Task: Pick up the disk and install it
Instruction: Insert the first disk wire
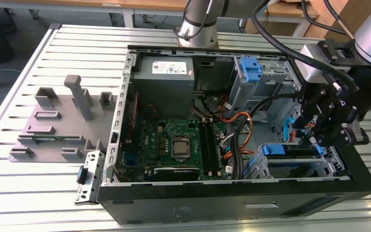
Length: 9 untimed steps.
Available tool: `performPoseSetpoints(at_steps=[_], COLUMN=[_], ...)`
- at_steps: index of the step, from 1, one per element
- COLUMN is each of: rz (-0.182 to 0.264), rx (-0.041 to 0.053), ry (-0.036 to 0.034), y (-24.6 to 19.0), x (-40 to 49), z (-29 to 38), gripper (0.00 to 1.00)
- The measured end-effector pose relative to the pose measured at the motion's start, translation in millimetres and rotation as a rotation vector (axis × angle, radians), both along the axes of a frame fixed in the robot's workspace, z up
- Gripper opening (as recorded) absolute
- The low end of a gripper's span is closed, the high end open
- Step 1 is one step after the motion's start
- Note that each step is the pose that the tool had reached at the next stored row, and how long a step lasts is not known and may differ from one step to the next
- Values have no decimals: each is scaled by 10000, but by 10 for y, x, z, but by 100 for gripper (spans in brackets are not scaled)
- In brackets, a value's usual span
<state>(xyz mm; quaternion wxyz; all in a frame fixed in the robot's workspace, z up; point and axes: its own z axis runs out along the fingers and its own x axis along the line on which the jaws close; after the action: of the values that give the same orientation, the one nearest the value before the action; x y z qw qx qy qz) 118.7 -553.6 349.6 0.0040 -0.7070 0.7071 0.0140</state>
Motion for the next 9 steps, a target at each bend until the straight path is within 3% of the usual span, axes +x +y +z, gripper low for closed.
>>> performPoseSetpoints(at_steps=[1,2,5,9], rz=[0,0,0,0], rx=[0,0,0,0], ry=[0,0,0,0], y=[0,0,0,0], x=[0,0,0,0], z=[0,0,-1,-1], gripper=[40,40,23,16])
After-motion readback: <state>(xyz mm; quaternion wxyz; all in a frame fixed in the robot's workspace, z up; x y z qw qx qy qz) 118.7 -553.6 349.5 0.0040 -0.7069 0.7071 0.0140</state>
